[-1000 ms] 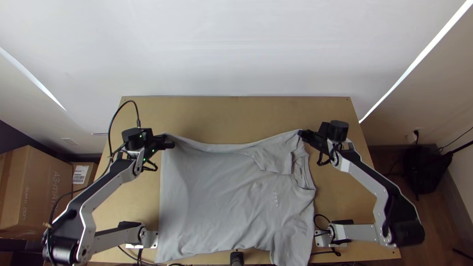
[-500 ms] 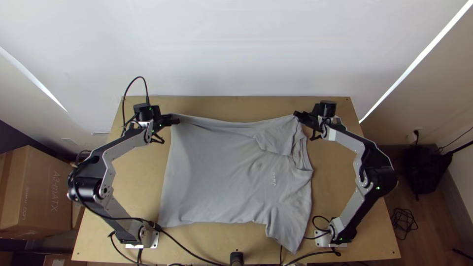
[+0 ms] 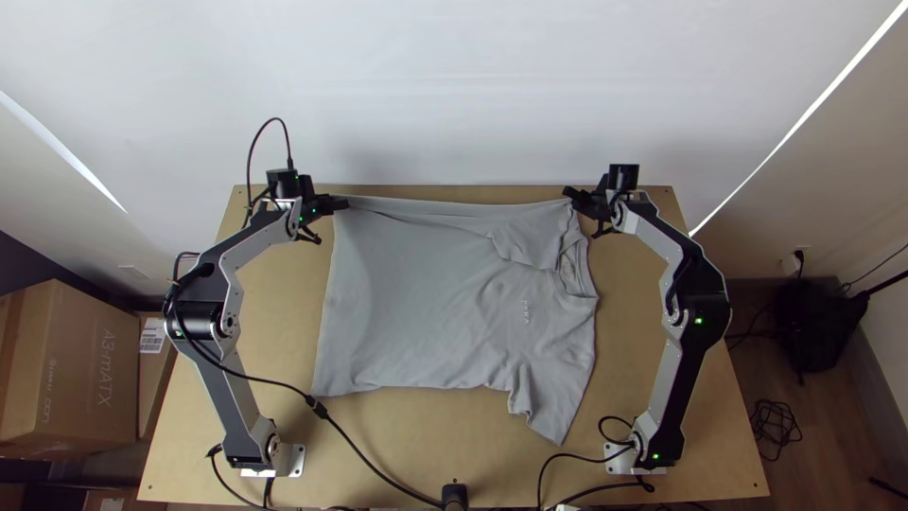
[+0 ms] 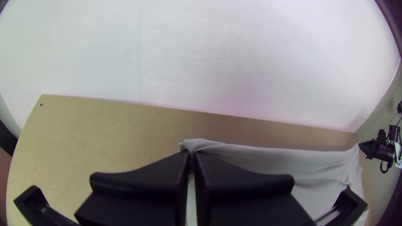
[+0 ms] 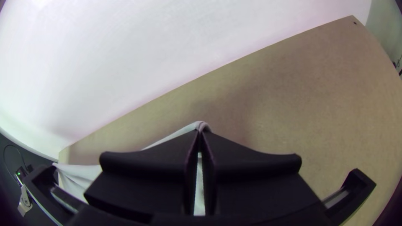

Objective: Fold the t-shirt

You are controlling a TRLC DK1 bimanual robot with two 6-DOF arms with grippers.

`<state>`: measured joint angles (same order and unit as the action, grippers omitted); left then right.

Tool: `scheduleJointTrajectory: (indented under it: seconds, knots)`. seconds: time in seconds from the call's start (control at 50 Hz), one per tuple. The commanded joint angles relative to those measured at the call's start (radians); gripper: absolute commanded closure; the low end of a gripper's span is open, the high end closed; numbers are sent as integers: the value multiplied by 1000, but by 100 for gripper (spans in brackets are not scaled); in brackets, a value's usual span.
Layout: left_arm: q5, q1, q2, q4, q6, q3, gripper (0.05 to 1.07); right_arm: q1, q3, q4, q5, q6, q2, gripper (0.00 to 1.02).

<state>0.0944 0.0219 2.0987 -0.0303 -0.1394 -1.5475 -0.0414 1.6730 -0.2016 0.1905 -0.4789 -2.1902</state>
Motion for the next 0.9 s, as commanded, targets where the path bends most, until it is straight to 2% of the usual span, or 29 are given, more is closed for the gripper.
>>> scheduleJointTrajectory:
  seconds: [0.0,0.14,0.32,0.46,0.62,0.88]
  knots:
    - [-1,19,24,-69,-45,-92,105,14,113,-91,-19,-33,-43,100]
    - [67,33,20,-203,-88,-158,105,17,186,-211,-17,-58,-37,100]
    - [76,42,17,-388,-88,-233,105,17,310,-427,-10,-72,-39,100]
    - [91,59,-2,-454,-83,-224,105,15,309,-496,-8,-66,-19,100]
    - [99,79,-43,-456,-78,-158,105,9,260,-567,-8,-46,20,100]
    - [117,98,-146,-390,-71,7,105,-5,103,-559,-8,-27,122,100]
